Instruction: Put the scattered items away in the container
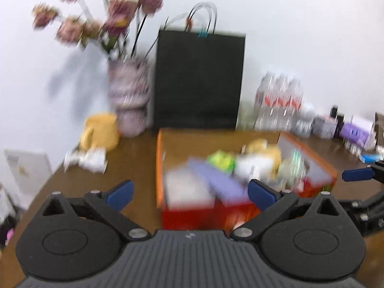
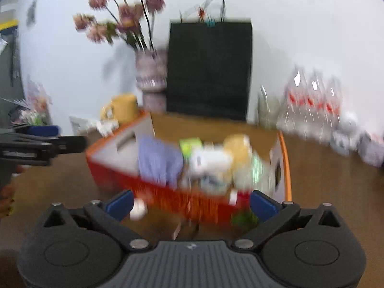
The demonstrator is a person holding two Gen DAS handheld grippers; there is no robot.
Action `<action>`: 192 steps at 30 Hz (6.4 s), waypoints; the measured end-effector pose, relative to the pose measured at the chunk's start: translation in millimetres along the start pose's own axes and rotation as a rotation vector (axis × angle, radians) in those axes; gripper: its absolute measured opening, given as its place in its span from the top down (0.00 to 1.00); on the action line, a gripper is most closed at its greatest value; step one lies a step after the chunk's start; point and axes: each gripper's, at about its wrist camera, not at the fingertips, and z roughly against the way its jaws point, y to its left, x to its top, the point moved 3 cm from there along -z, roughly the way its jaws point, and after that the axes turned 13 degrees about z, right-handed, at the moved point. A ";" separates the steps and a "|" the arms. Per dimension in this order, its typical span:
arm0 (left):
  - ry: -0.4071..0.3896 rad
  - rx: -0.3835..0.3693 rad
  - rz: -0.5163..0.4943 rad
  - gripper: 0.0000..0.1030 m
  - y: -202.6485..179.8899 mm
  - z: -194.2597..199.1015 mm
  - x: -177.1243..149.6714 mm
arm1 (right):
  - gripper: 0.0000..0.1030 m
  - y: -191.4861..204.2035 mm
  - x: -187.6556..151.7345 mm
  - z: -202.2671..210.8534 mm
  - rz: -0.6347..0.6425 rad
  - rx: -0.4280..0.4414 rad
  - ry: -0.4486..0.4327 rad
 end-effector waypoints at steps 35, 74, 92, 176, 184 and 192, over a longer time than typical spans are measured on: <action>0.176 0.026 -0.078 0.17 -54.5 -67.6 -60.0 | 0.97 -10.8 -59.5 -32.1 -0.154 0.008 0.110; 0.176 0.050 -0.039 0.72 -51.6 -53.9 -70.1 | 0.89 -12.0 -60.5 -24.1 -0.093 -0.037 0.095; 0.143 0.005 0.016 0.72 -31.6 -16.6 -64.3 | 0.79 -22.2 -53.5 -34.4 -0.066 0.047 0.195; 0.163 0.063 0.121 0.00 -50.8 79.1 44.1 | 0.00 29.8 57.9 111.6 -0.169 -0.076 0.135; 0.168 0.074 0.113 0.00 -54.5 79.3 41.5 | 0.00 28.9 52.7 112.7 -0.183 -0.073 0.145; 0.179 0.084 0.109 0.00 -56.5 77.1 38.9 | 0.00 26.7 48.4 111.8 -0.190 -0.077 0.153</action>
